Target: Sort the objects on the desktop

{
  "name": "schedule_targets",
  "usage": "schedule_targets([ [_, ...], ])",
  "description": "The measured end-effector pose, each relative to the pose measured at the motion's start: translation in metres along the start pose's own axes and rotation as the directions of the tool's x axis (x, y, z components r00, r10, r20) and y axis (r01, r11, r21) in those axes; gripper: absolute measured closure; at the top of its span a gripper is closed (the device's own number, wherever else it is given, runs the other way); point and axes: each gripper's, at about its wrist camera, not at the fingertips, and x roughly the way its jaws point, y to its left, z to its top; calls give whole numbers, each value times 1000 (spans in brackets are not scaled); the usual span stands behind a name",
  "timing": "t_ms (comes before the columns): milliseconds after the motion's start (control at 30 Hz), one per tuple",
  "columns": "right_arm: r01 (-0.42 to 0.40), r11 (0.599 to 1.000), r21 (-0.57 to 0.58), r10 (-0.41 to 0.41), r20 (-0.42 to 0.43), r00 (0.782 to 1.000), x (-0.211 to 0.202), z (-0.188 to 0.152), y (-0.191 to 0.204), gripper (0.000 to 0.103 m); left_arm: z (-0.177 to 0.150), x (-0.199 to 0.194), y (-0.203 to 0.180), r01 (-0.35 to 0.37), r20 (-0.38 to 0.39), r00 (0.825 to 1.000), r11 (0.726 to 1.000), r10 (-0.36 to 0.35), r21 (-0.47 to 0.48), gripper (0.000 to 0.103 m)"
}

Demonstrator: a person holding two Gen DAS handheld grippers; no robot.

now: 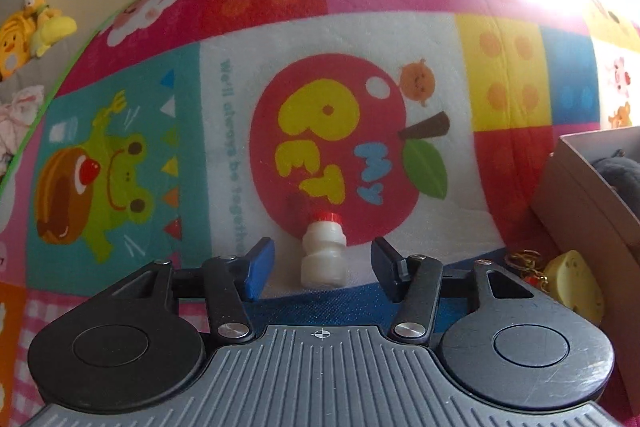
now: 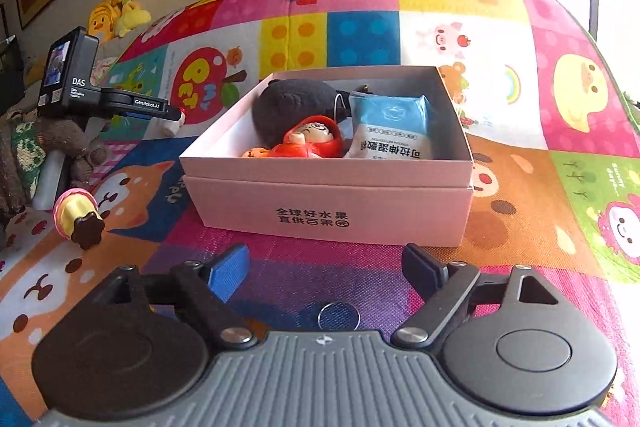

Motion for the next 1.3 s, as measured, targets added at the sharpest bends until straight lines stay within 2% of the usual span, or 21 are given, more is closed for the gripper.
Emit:
schedule_targets([
  [67,2,1000,15,-2,-13,1000,4,-2,-3,19,-1,8,-1,-2,-26,1000,1000,3,13,57],
  [133,0,1000,19,0,-25,1000,7,-4,-3,19,-2,10,-2,-15,-31,999,1000,16,27,74],
  [300,9,1000,23,-8,-40,999,13,-4,-3,16,-8,-27,-2,26,40,999,999,-27,32,74],
  [367,11,1000,24,-11,-38,999,13,-5,-2,16,-15,-62,-6,98,91,991,995,-100,29,74],
  [433,15,1000,24,-14,-37,999,13,-4,-2,15,-24,-101,-19,189,125,973,980,-196,68,74],
  [500,14,1000,23,-13,-39,999,13,-4,-2,14,-38,-135,-33,263,128,952,957,-279,125,74],
  [567,15,1000,18,-14,-41,999,13,-4,-1,14,-55,-158,-50,323,98,934,931,-342,170,73],
  [667,20,1000,10,-20,-42,999,13,-5,0,14,-76,-171,-70,374,49,918,901,-393,218,70],
  [700,23,1000,8,-22,-42,999,13,-5,0,14,-79,-171,-74,382,36,916,896,-399,226,59],
  [733,25,1000,7,-25,-42,999,13,-5,0,14,-82,-171,-77,384,33,915,893,-402,235,40],
  [800,25,1000,7,-24,-40,999,13,-5,1,14,-81,-170,-77,362,58,921,903,-384,232,31],
  [867,26,1000,9,-25,-38,999,12,-5,1,14,-74,-165,-74,333,88,929,917,-359,219,31],
  [933,23,1000,9,-22,-38,999,12,-4,0,11,-69,-157,-72,310,103,936,925,-338,218,24],
  [1100,24,1000,7,-24,-34,999,12,-5,1,7,-73,-124,-81,287,42,952,932,-303,222,17],
  [1300,25,1000,4,-25,-35,999,13,-5,2,7,-63,-102,-70,295,7,955,954,-296,49,16],
])
